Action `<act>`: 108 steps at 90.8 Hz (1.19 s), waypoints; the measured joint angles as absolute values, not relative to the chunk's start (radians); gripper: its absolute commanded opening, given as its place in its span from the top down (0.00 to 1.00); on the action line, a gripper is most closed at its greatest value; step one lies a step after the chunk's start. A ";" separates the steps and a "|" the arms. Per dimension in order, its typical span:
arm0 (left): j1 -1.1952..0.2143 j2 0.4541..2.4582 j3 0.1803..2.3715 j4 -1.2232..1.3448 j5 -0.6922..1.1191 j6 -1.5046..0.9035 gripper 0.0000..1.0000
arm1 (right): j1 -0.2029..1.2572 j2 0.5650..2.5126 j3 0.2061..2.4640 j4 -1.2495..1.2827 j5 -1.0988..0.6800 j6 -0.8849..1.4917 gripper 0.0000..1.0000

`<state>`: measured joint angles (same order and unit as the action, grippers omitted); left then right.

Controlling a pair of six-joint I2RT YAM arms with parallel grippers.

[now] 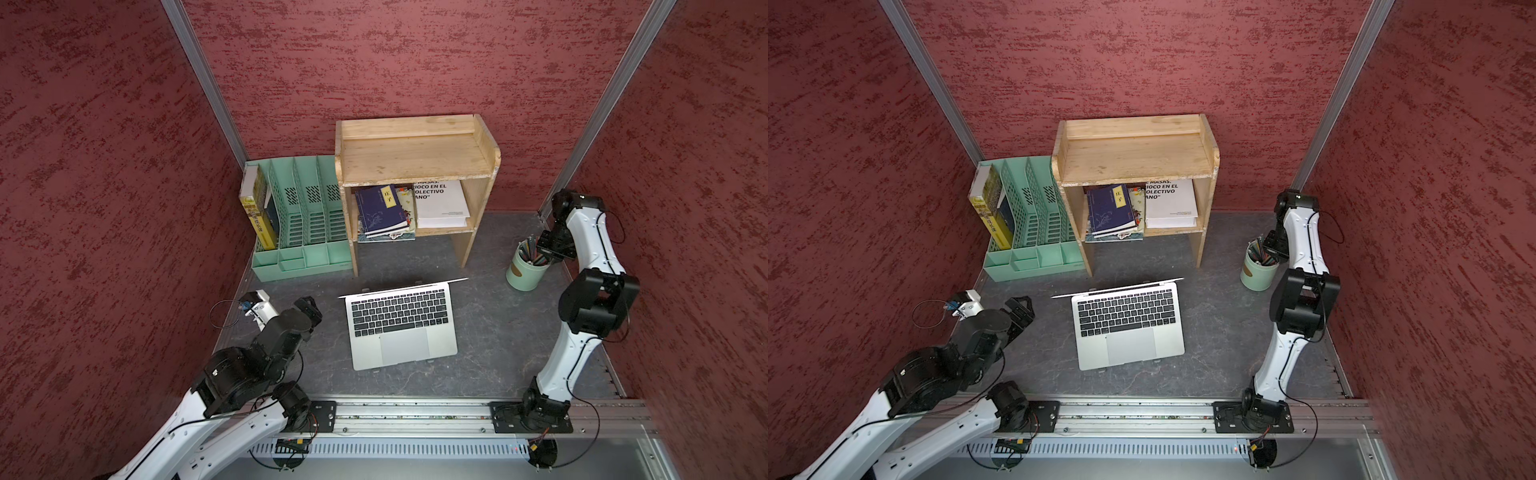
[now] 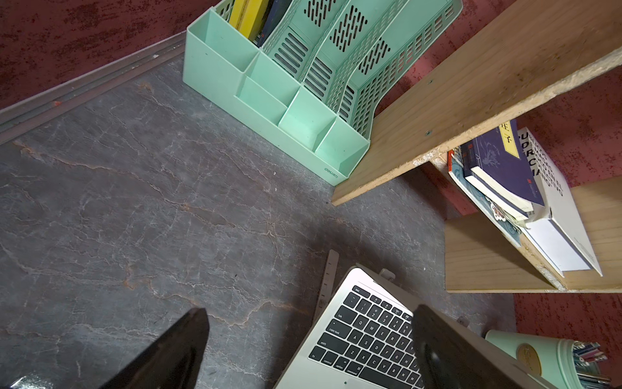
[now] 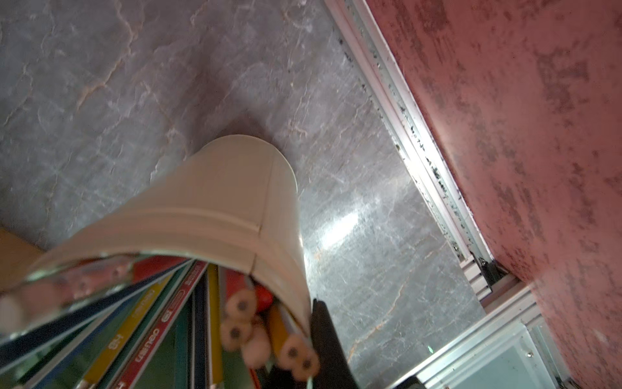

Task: Close the laptop lid and set it aside
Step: Place the distractor at the center of the board, then close the lid of the laptop.

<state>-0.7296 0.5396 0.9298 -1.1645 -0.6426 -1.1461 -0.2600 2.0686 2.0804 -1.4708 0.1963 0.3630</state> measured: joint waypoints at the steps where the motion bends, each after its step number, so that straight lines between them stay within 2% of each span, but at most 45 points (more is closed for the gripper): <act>1: -0.725 0.540 0.932 -1.163 -0.637 -1.143 0.02 | -0.262 2.077 2.088 -1.472 0.199 0.364 1.00; 16: -0.644 0.557 0.984 -1.151 -0.561 -1.090 0.00 | -0.300 2.150 2.178 -1.504 0.211 0.366 0.98; 17: -0.640 0.559 0.988 -1.151 -0.556 -1.085 0.00 | -0.302 2.152 2.181 -1.505 0.210 0.366 0.95; 23: -0.615 0.575 1.015 -1.148 -0.525 -1.063 0.00 | -0.310 2.156 2.187 -1.509 0.207 0.372 0.57; 29: -0.591 0.601 1.046 -1.144 -0.492 -1.041 0.00 | -0.315 2.156 2.187 -1.510 0.203 0.371 0.32; 33: -0.573 0.624 1.070 -1.143 -0.464 -1.027 0.00 | -0.317 2.154 2.184 -1.506 0.194 0.371 0.08; 36: -0.558 0.643 1.088 -1.142 -0.442 -1.016 0.00 | -0.317 2.151 2.178 -1.502 0.188 0.373 0.02; 55: -0.443 0.760 1.185 -1.136 -0.259 -0.991 0.00 | -0.317 2.041 2.073 -1.451 0.146 0.397 0.02; 80: -0.350 0.813 1.214 -1.146 -0.006 -1.044 0.00 | -0.276 1.613 1.932 -1.374 0.071 0.444 0.02; 92: -0.341 0.805 1.208 -1.148 0.089 -1.096 0.00 | -0.115 1.466 1.908 -1.386 -0.002 0.455 0.07; 108: -0.341 0.789 1.195 -1.143 0.175 -1.158 0.00 | 0.206 1.468 1.902 -1.445 -0.108 0.473 0.08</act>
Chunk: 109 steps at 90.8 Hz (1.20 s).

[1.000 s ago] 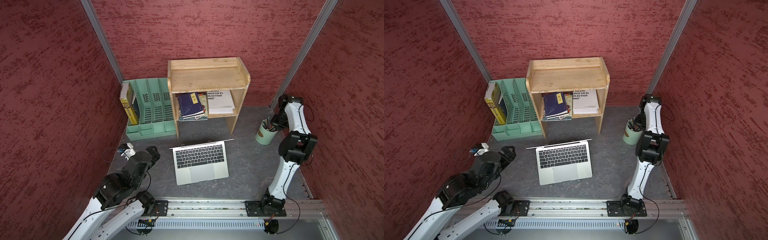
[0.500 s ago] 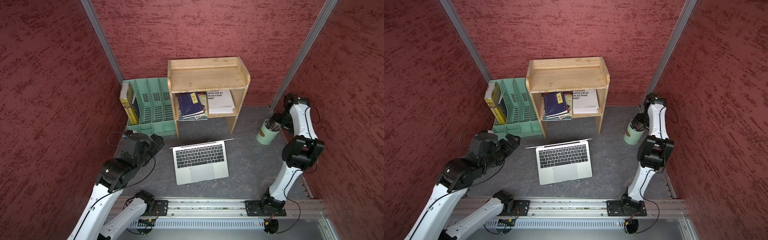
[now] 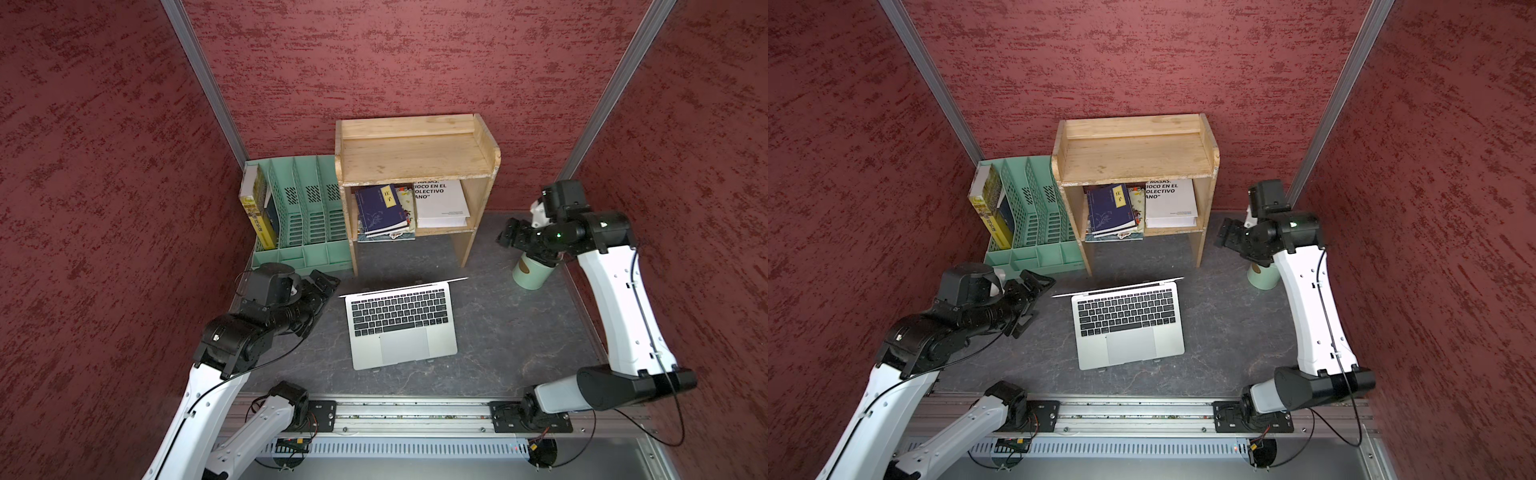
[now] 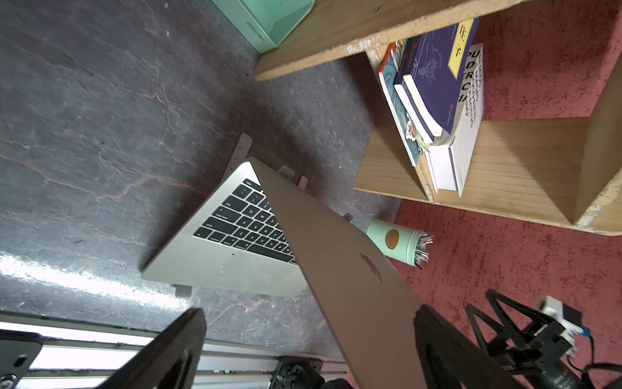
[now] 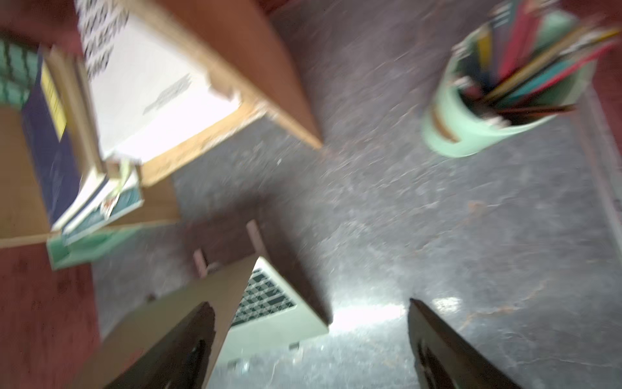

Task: Close the laptop lid and set it aside
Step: Close the lid of the laptop.

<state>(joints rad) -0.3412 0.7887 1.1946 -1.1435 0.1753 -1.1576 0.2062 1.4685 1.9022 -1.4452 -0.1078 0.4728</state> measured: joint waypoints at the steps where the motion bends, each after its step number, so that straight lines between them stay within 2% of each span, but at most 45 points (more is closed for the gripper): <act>1: -0.341 0.788 1.194 -1.144 0.181 -1.160 0.00 | 0.228 1.471 1.900 -1.450 -0.110 0.476 0.08; 19: -0.346 0.783 1.141 -1.120 0.255 -1.188 0.02 | 0.398 1.465 1.912 -1.512 -0.155 0.512 0.09; 35: -0.386 0.760 1.073 -1.102 0.269 -1.219 0.05 | 0.480 1.474 2.062 -1.549 -0.176 0.534 0.09; 61: -0.416 0.678 1.015 -1.095 0.226 -1.269 0.05 | 0.712 1.626 2.256 -1.553 -0.245 0.572 0.10; 83: -0.428 0.681 1.008 -1.074 0.202 -1.287 0.05 | 0.877 1.703 2.229 -1.507 -0.305 0.618 0.10; 109: -0.439 0.682 0.991 -1.079 0.184 -1.287 0.04 | 0.946 1.665 2.124 -1.420 -0.358 0.650 0.10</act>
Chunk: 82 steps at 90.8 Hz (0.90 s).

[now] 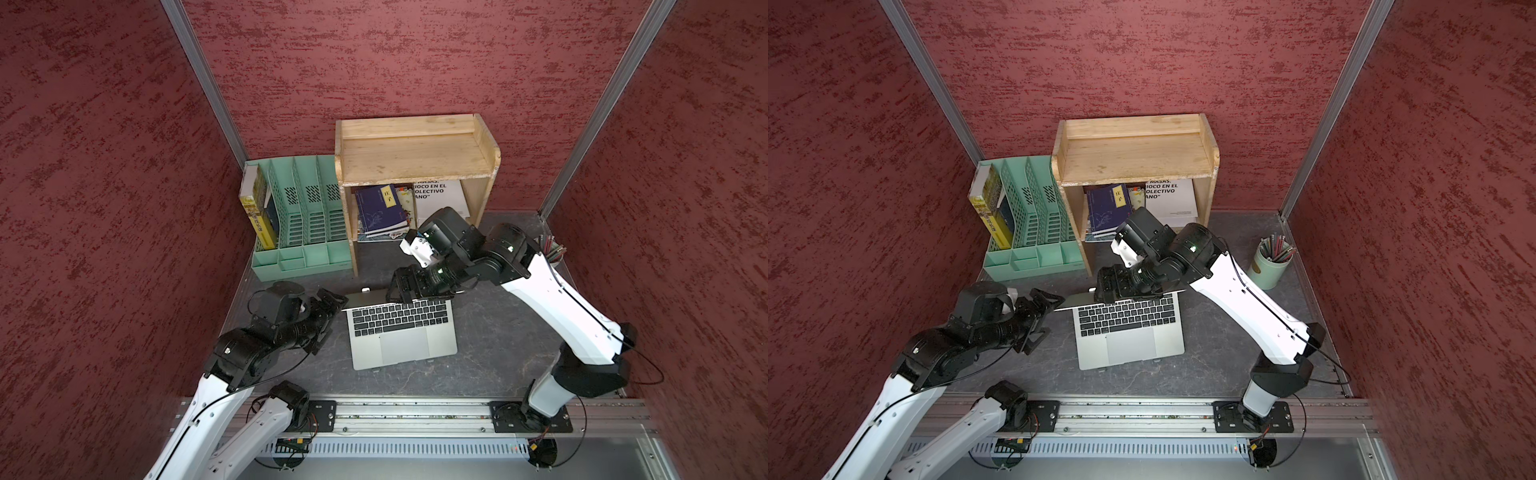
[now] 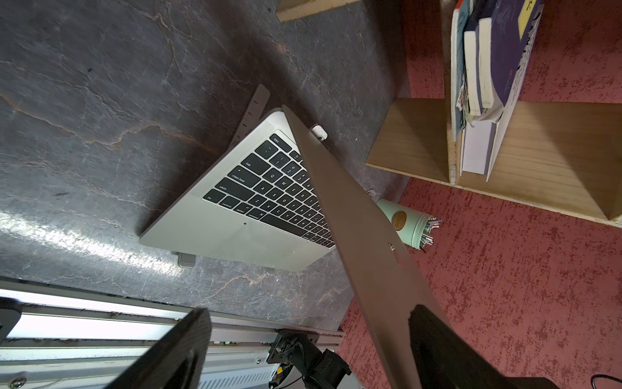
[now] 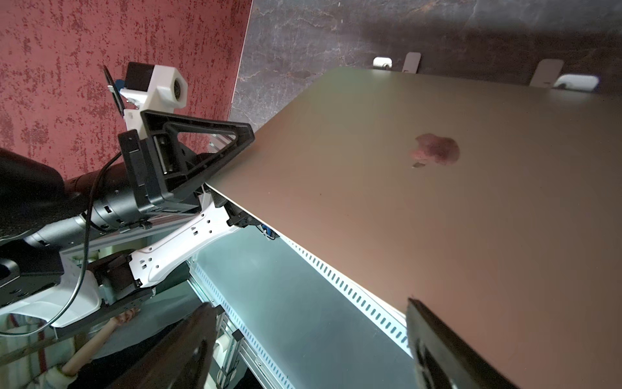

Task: Close the laptop lid and set it aside
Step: Close the lid of the laptop.

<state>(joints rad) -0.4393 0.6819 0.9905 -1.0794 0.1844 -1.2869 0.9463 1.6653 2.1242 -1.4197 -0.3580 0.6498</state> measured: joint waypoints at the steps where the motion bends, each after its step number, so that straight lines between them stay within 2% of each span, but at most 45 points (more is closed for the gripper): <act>1: -0.440 0.682 0.989 -1.080 0.183 -1.287 0.04 | 0.947 1.663 2.119 -1.417 -0.359 0.650 0.10; 39: -0.445 0.667 0.980 -1.108 0.147 -1.297 0.01 | 0.962 1.573 1.777 -1.255 -0.402 0.673 0.09; 82: -0.445 0.647 0.982 -1.141 0.125 -1.297 0.00 | 0.972 1.528 1.443 -1.053 -0.417 0.674 0.03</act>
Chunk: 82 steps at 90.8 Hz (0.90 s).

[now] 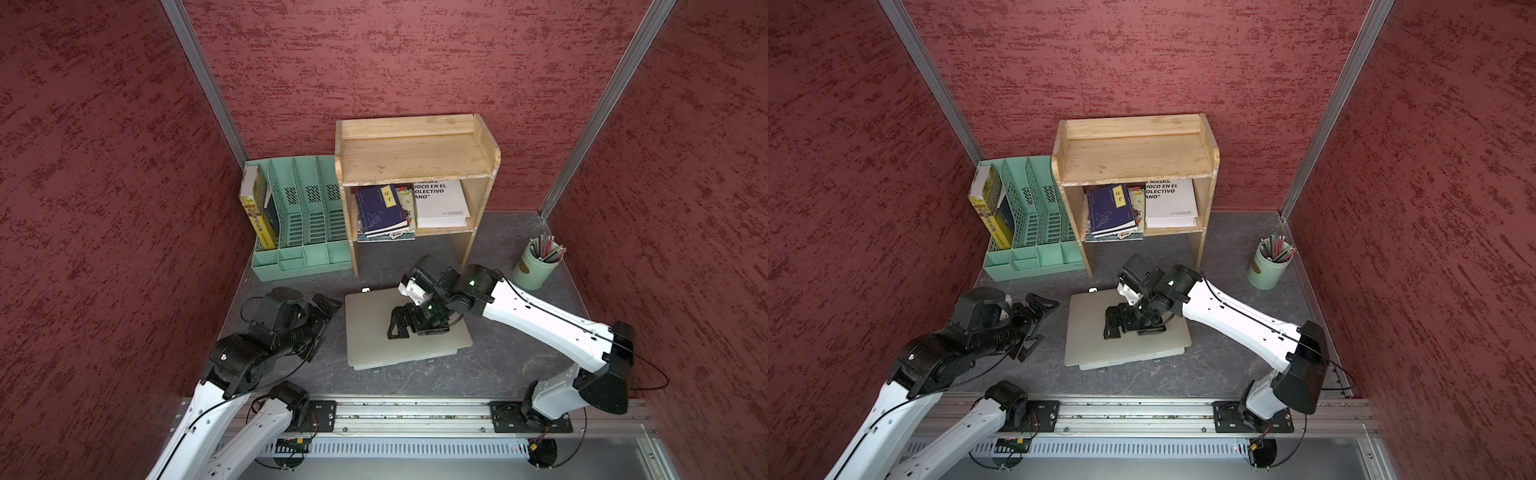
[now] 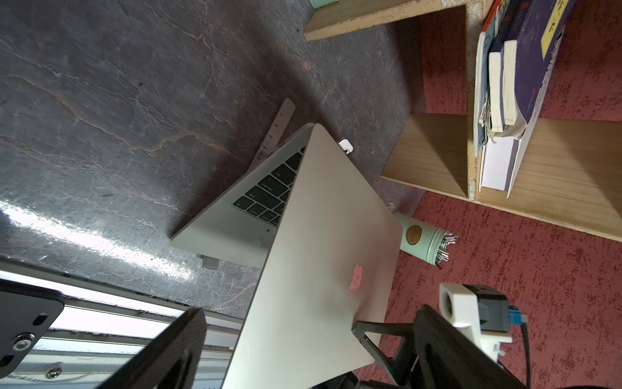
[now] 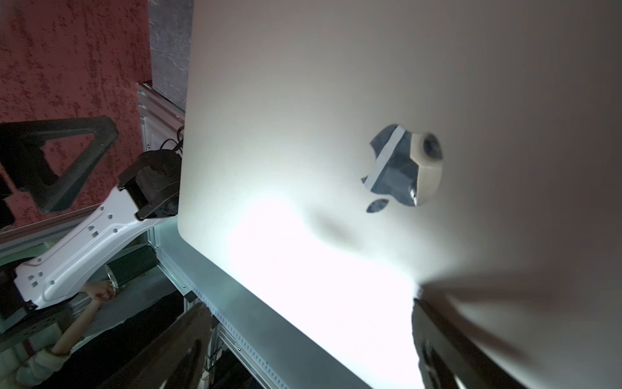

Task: Close the laptop lid and set it aside
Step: Close the lid of the laptop.

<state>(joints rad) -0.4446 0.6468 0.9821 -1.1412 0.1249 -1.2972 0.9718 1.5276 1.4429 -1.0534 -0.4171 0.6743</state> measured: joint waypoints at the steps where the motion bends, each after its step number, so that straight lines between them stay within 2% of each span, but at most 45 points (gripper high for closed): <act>1: -0.445 0.647 0.982 -1.141 0.125 -1.297 0.00 | 0.972 1.527 1.436 -1.049 -0.417 0.673 0.03; 82: -0.445 0.630 0.946 -1.089 0.129 -1.296 0.00 | 1.019 1.522 1.051 -0.620 -0.284 0.571 0.02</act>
<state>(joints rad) -0.4446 0.6300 0.9463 -1.0893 0.1291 -1.2964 1.0187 1.5223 1.0512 -0.6197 -0.2836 0.5709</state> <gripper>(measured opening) 0.997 0.983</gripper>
